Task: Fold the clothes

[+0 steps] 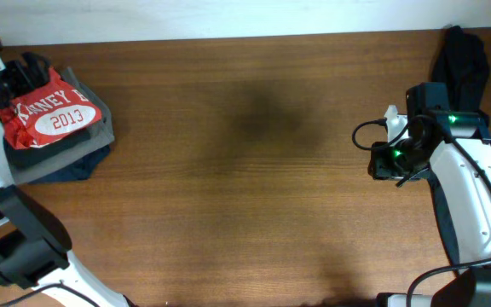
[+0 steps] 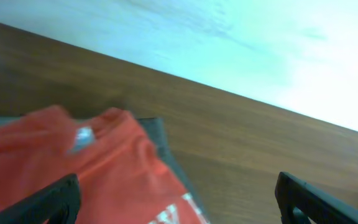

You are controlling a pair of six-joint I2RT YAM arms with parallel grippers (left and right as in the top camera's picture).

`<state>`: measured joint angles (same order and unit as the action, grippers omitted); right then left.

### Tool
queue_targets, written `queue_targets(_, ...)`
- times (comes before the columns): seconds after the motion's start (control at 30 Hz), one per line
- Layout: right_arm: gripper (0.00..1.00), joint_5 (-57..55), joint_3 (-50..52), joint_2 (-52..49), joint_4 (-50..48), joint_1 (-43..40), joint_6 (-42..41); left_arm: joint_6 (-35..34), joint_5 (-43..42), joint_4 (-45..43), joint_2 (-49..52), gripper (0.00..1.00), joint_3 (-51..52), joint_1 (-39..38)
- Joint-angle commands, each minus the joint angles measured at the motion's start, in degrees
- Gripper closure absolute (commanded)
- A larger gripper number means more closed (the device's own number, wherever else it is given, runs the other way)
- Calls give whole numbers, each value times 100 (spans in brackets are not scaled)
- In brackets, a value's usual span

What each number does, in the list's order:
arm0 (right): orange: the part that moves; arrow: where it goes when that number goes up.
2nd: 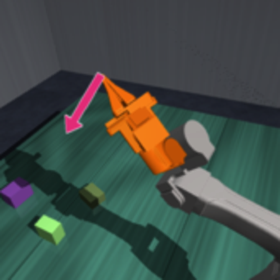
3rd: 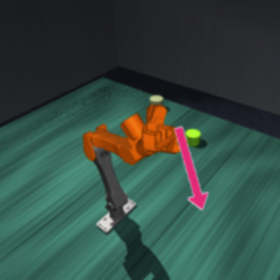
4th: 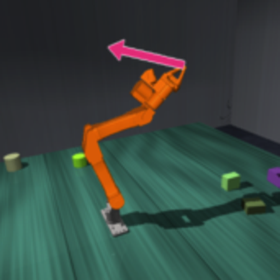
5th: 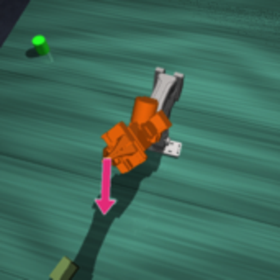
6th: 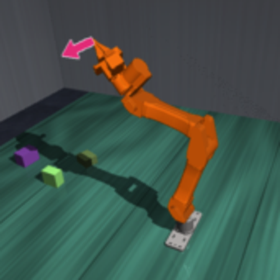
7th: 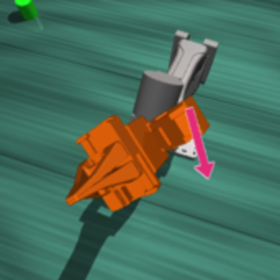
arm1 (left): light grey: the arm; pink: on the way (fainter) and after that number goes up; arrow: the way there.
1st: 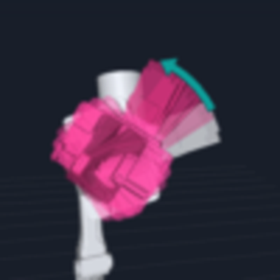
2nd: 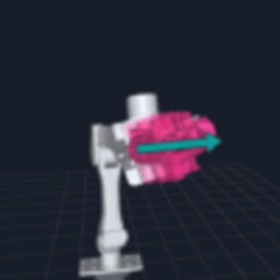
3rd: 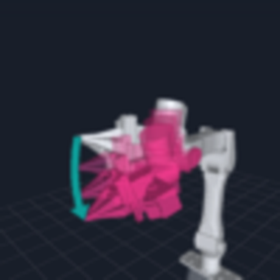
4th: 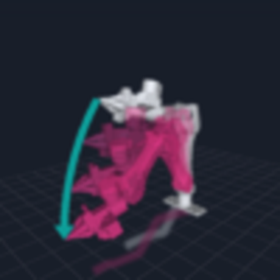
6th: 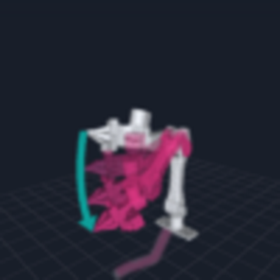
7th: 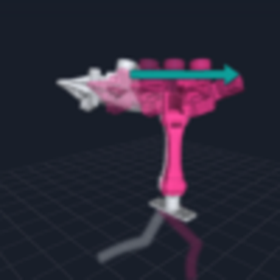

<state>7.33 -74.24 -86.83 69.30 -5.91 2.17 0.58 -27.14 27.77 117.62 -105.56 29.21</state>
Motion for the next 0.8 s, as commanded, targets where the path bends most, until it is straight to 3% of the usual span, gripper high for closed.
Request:
queue_targets(0.0,58,-31,-55,63,57,-15,37,-103,-428,-35,216,1,-83,-94)
queue_targets(0.77,58,-28,-55,63,118,-15,35,-4,-85,699,870,1,-26,1198)
